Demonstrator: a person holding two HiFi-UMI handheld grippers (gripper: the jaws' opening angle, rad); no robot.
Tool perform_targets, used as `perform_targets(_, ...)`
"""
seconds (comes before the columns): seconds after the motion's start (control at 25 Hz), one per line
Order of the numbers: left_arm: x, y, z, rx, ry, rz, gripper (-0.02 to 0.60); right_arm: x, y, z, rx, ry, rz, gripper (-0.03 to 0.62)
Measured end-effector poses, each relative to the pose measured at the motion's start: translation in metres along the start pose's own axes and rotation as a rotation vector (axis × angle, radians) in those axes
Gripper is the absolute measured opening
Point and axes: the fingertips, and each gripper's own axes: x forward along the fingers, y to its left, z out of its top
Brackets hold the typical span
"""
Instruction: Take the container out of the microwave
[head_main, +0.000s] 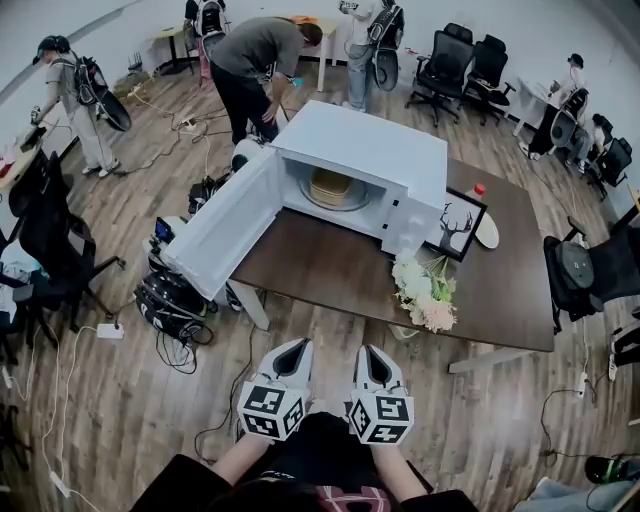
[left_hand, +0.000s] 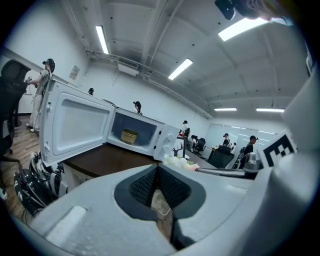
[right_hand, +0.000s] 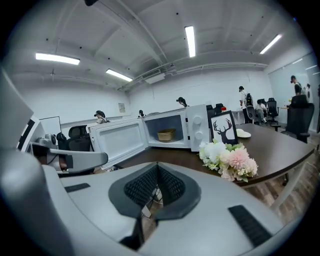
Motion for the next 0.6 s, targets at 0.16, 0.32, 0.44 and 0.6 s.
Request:
perform_targets(0.16, 0.015, -0.002, 0.001, -0.013, 0.006, 0.002, 0.009, 0.008, -0.014, 0.002, 0.04, -0.01, -0.001, 0.008)
perform_targets(0.32, 0.03, 0.0, 0.013, -0.038, -0.02, -0.005, 0.009, 0.019, -0.024, 0.008, 0.116, -0.039, 0.02, 0.008)
perform_targets(0.44, 0.042, 0.007, 0.018, -0.03, -0.022, 0.01, 0.009, 0.031, -0.027, 0.009, 0.099, -0.018, 0.02, 0.009)
perform_targets(0.6, 0.061, 0.024, 0.023, -0.019, -0.008, 0.057, 0.009, 0.049, -0.033, 0.014, 0.096, -0.008, 0.018, 0.009)
